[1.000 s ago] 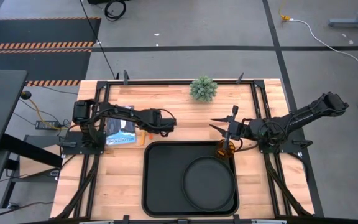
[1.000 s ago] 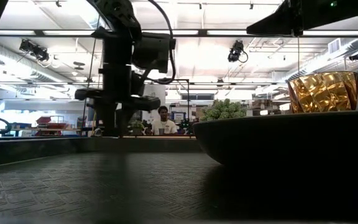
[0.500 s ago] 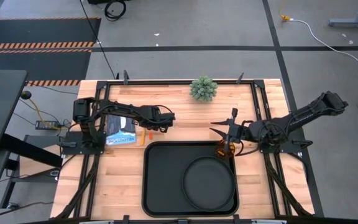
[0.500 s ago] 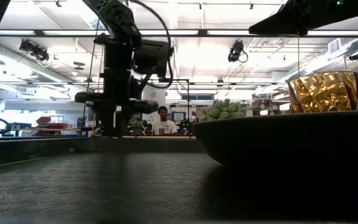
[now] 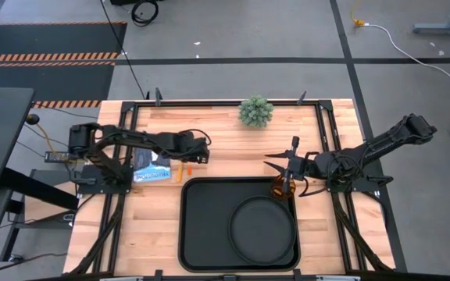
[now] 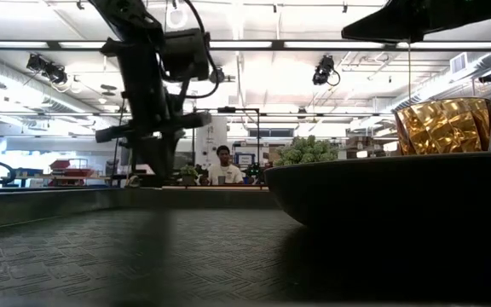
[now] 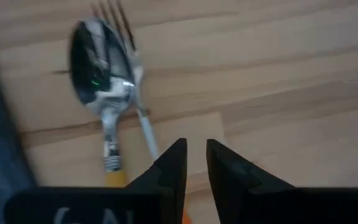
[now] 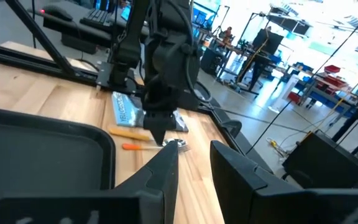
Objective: Pick and place plate/cup/fork/spoon on tray
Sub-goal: Put the orange fork on the black tray to the left of the black plate
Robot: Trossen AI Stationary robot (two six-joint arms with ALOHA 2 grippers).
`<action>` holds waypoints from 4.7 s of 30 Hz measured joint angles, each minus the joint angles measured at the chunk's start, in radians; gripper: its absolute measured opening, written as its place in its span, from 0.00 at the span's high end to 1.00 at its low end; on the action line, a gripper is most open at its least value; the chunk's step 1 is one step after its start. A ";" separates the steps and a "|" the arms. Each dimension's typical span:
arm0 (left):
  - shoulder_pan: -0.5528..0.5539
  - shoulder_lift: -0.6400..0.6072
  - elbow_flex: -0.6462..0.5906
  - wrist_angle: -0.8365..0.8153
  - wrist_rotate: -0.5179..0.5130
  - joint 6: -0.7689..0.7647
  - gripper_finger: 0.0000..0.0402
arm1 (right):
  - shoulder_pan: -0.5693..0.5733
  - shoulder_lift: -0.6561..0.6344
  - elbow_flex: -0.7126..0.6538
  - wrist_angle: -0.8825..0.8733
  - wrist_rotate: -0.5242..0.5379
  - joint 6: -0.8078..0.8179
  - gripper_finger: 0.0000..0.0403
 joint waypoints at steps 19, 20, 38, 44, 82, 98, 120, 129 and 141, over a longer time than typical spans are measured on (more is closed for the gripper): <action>-0.036 0.089 0.002 -0.058 -0.088 -0.132 0.70 | 0.000 0.000 0.000 -0.011 -0.018 0.002 0.75; -0.038 0.089 0.002 -0.061 -0.088 -0.139 0.70 | -0.001 0.000 0.000 -0.010 -0.024 0.001 0.75; -0.032 0.164 0.006 -0.002 -0.081 -0.145 0.69 | 0.000 0.000 0.001 -0.010 -0.045 0.006 0.75; -0.040 0.171 0.045 -0.049 -0.077 -0.098 0.69 | 0.000 0.000 0.001 -0.010 -0.053 0.010 0.75; -0.015 0.208 0.084 -0.051 -0.038 0.006 0.96 | 0.000 0.000 0.001 -0.003 -0.061 0.010 0.75; -0.004 0.191 0.212 -0.099 -0.043 0.070 0.96 | 0.000 0.000 0.001 -0.012 -0.061 0.012 0.76; -0.386 0.189 0.394 -0.108 -0.099 -0.210 0.96 | 0.000 0.000 0.000 -0.018 -0.061 0.018 0.76; -0.563 0.189 0.394 -0.105 -0.158 -0.424 0.96 | 0.027 0.000 0.000 -0.018 -0.061 0.018 0.76; -0.668 0.258 0.394 -0.009 -0.136 -0.571 0.96 | 0.034 0.000 0.000 -0.016 -0.061 0.018 0.76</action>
